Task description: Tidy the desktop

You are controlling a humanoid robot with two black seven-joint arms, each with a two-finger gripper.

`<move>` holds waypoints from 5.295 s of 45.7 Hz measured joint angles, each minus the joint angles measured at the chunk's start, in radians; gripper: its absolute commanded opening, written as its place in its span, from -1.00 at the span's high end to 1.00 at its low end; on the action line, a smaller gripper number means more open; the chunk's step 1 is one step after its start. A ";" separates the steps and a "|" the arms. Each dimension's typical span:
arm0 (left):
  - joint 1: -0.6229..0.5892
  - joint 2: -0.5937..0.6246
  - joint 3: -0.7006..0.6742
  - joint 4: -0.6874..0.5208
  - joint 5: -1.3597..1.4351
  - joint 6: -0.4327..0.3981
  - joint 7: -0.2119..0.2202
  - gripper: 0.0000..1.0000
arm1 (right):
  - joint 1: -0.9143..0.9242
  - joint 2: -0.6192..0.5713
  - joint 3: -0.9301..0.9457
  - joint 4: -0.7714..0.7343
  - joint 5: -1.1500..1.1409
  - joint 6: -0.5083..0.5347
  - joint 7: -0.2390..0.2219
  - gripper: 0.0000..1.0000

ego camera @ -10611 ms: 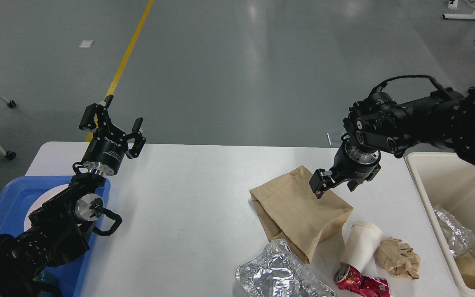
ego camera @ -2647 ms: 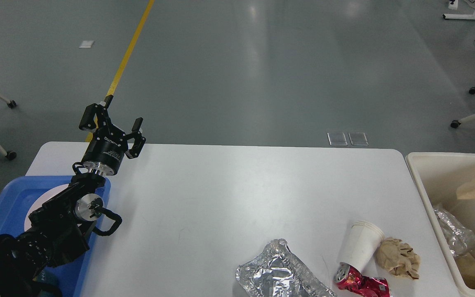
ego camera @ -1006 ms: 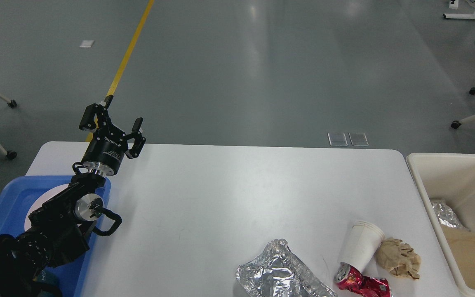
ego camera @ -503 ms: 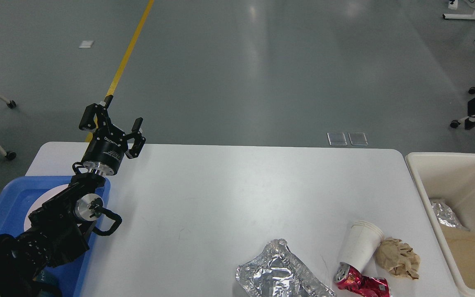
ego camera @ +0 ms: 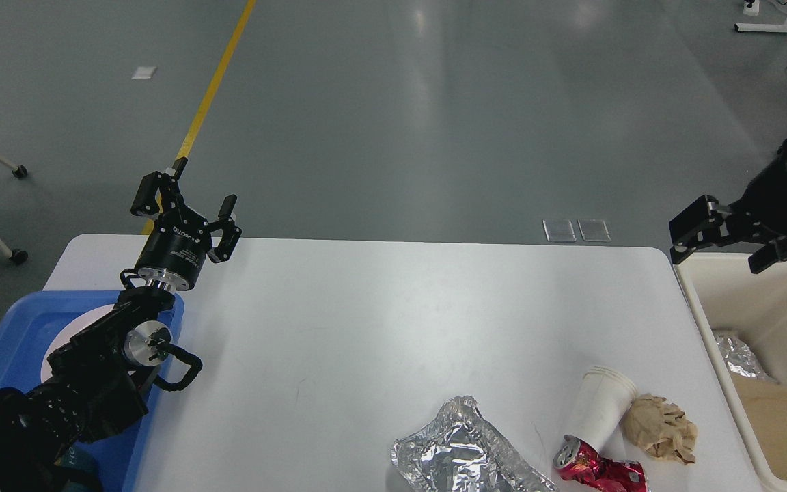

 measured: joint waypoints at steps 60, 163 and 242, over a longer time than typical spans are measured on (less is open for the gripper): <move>0.000 0.000 0.000 0.000 0.000 0.000 0.000 -0.93 | -0.607 0.173 0.127 -0.118 0.083 -0.405 -0.002 -1.00; 0.000 0.000 0.000 0.000 0.000 0.000 0.000 -0.93 | -0.136 0.174 -0.080 -0.244 0.295 0.111 -0.001 1.00; 0.000 0.000 0.000 0.000 0.000 0.000 0.000 -0.93 | -1.102 -0.320 0.449 -0.769 0.276 -0.646 0.000 -0.87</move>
